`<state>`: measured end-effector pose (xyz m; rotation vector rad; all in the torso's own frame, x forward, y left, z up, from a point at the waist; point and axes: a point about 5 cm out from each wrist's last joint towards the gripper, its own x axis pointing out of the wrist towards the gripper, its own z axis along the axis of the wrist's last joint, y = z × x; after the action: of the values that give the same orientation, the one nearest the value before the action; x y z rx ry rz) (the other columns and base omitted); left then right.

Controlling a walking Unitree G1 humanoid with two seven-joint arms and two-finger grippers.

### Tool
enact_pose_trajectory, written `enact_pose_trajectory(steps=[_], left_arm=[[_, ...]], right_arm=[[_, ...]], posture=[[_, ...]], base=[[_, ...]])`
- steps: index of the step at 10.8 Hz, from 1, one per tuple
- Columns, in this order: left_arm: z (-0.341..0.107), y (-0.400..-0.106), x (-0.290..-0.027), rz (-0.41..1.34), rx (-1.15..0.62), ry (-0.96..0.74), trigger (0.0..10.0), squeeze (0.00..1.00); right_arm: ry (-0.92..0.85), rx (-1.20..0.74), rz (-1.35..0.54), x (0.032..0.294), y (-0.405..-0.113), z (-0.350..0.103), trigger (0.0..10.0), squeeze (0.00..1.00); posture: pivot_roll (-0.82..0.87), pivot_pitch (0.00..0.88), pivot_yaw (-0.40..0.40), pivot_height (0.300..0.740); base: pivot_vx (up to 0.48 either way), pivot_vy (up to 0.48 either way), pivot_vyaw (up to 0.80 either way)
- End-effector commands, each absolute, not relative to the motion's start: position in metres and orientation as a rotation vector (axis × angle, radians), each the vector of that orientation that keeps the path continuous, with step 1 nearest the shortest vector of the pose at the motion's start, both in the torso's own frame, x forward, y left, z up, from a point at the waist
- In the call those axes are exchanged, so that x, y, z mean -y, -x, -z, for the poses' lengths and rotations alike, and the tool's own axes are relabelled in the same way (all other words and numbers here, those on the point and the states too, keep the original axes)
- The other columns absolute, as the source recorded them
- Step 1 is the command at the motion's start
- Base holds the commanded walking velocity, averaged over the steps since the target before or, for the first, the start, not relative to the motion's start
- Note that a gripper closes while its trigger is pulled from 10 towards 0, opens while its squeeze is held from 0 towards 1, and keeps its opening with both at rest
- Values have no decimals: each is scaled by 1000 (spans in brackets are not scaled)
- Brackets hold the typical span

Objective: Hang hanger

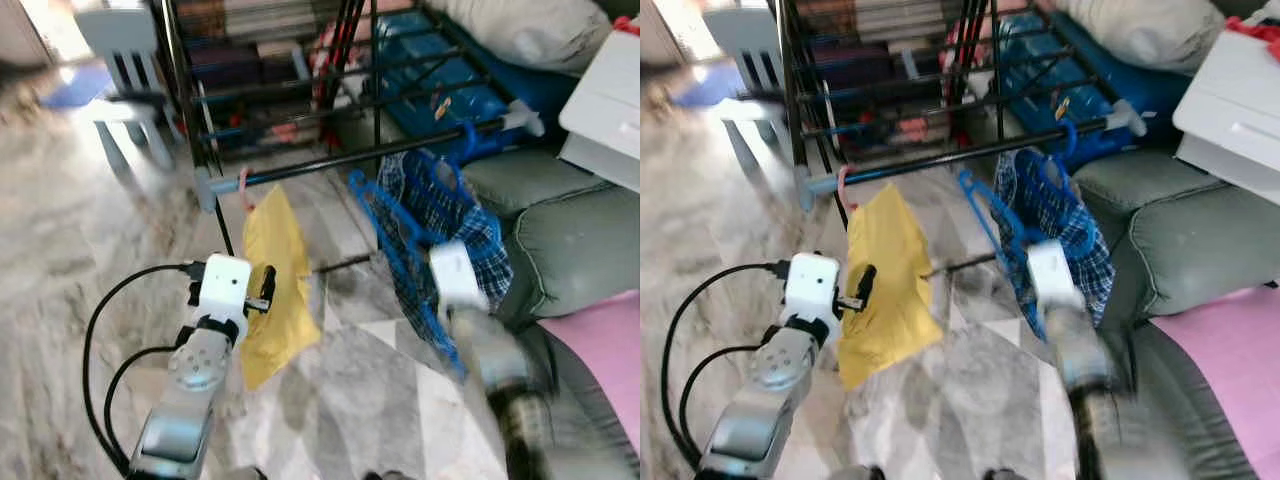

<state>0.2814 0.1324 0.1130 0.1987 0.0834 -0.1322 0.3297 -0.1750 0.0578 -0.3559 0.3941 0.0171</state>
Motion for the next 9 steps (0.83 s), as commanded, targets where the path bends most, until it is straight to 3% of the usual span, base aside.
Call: enact_pose_trajectory(steps=[1, 3, 7, 9], left_arm=[[-116, -284, -135, 142, -64, -204, 10000, 0], [-125, -295, -136, 134, -20, -180, 10000, 0], [-113, -280, -135, 107, -31, -104, 10000, 0], [-116, -284, -132, 149, -14, -100, 10000, 0]], right_arm=[[361, -325, -79, 163, -330, -72, 10000, 0], [441, -262, -103, 159, -322, -80, 10000, 0], [273, -409, 185, 172, -303, -69, 10000, 0], [280, -454, 213, 178, -296, -63, 10000, 0]], posture=[[-42, 21, 54, 740], [-41, 0, 53, 740], [-23, 0, 12, 740], [-29, 0, 11, 740]], base=[[0, 0, 0], [0, 0, 800], [0, 0, 800], [0, 0, 0]])
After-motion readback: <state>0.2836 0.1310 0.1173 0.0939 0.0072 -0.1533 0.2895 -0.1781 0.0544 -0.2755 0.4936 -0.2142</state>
